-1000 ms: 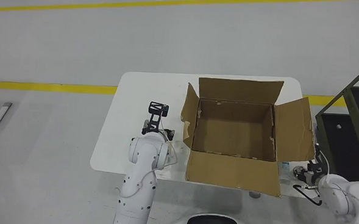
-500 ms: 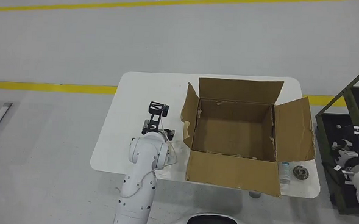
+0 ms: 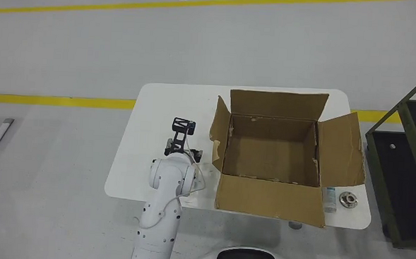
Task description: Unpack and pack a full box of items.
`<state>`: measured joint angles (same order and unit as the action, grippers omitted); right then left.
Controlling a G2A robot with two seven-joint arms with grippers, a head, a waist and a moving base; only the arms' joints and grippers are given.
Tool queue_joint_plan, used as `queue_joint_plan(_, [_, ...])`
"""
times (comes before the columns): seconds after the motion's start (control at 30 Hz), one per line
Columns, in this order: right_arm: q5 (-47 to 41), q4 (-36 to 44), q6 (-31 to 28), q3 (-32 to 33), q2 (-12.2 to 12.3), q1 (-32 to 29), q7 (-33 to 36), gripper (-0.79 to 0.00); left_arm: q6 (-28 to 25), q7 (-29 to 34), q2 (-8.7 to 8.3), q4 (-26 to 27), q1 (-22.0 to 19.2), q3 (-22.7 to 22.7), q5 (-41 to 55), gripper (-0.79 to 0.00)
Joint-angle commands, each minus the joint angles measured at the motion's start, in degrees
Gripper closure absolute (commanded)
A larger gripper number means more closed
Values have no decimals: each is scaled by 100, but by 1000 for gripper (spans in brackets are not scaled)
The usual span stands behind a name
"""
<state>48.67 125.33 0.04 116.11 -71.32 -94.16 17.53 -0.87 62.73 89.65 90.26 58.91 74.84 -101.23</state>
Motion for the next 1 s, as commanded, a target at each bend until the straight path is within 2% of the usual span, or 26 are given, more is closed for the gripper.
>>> queue_joint_plan(0.0, [52, 208, 171, -130, -7, 9, 62, 0, 0, 0, 0, 0, 0, 0, 0, -785])
queue_joint_plan(0.33, [326, 314, 371, -938, -1, 368, 420, 0, 8, -71, -11, 22, 88, 54, 36, -785])
queue_joint_plan(0.53, [483, 126, 355, -1160, 18, 523, 719, 0, -193, 617, -51, 115, 97, 180, -206, -785])
queue_joint_plan(0.63, [534, 28, 458, -1238, 22, 590, 856, 0, -327, 1112, -73, -7, 46, 248, -398, -785])
queue_joint_plan(0.77, [611, -54, 518, -1348, 28, 653, 1002, 0, -256, 1555, -61, -264, -63, 431, 38, -785])
queue_joint_plan(0.97, [692, -136, 366, -1475, 47, 730, 1185, 0, -336, 1664, -46, -684, -289, 648, 977, -785])
